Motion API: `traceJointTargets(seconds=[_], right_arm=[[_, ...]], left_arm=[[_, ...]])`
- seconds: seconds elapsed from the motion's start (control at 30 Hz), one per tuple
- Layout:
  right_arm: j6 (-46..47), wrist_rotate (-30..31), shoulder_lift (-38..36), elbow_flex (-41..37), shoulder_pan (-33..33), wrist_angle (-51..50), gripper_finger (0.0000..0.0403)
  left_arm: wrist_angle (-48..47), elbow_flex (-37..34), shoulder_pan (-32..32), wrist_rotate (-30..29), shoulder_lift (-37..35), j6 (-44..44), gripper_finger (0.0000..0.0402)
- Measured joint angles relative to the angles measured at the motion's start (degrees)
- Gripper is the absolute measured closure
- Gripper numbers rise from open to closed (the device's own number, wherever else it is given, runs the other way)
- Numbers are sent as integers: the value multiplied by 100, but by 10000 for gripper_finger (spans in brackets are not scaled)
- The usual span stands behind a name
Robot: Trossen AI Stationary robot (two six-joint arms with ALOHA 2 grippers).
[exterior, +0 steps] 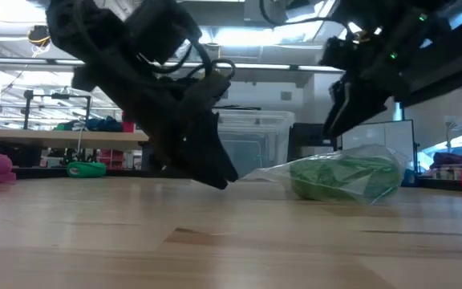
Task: Roll bandage
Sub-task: Close the transparent zip bag
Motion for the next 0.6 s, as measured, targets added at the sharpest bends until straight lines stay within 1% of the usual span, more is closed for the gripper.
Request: traceJointTargets(seconds=[0.1, 0.17, 0.27, 0.37, 0.43, 0.5, 0.6], right_arm=[[169, -21, -35, -291, 4, 268, 189], [280, -61, -32, -512, 4, 411, 189], [485, -47, -32, -771, 53, 634, 189], [568, 215, -32, -848, 213, 659, 189], [573, 308, -32, -876, 327, 710, 189], [574, 342, -32, -877, 414, 784, 189], [580, 350, -30, -877, 504, 950, 189]], left_arm=[[53, 0, -248, -684, 35, -857, 292], [231, 0, -351, -908, 116, -1296, 292], [626, 0, -428, -939, 275, -1724, 292], [1303, 6, -478, -969, 469, -2103, 292], [1743, 18, -490, -994, 608, -2197, 292], [1983, 27, -489, -1037, 712, -2360, 292], [2099, 30, -477, -1249, 841, -2724, 292]])
